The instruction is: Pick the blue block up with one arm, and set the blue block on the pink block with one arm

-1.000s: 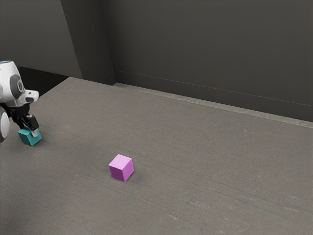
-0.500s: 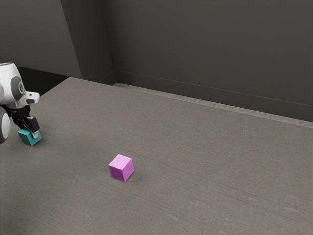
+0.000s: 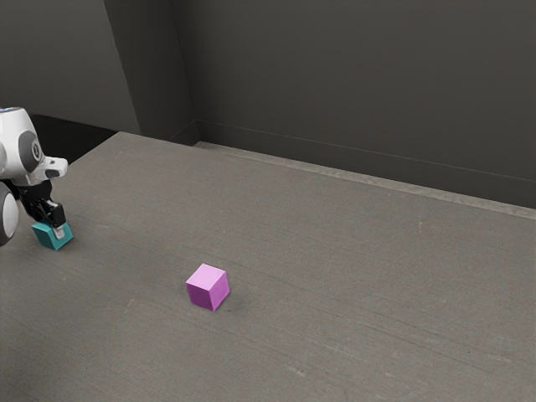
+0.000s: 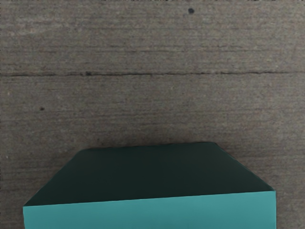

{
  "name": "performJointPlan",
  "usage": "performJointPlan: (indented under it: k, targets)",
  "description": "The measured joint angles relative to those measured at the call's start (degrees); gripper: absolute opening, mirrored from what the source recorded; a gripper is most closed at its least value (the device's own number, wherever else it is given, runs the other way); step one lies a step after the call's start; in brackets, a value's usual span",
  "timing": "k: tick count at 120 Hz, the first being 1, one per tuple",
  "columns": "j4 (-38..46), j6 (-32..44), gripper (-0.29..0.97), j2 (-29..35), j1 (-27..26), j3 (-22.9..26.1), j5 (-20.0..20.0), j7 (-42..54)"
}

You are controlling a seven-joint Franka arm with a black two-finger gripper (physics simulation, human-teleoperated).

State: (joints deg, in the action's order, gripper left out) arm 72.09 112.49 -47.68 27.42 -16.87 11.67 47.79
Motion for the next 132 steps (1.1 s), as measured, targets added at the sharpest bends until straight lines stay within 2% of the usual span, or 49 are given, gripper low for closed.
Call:
performJointPlan:
  k: [53, 63, 87, 109, 120, 132]
  targets:
    - [0.7, 0.0, 0.34, 2.1, -0.1, 0.0, -0.3, -0.4]
    - [2.8, -0.6, 0.34, 5.1, -0.3, 0.0, -0.4, -0.5]
    - [14.9, -0.5, 0.34, 16.2, -2.4, 1.9, -1.1, -1.6]
    - [28.6, 1.1, 0.33, 28.2, -4.2, 10.0, -4.5, -5.0]
    - [34.6, 2.1, 0.34, 34.0, -4.2, 16.3, -6.4, -8.2]
    - [37.2, 2.8, 0.34, 36.8, -4.4, 23.7, -8.2, -12.6]
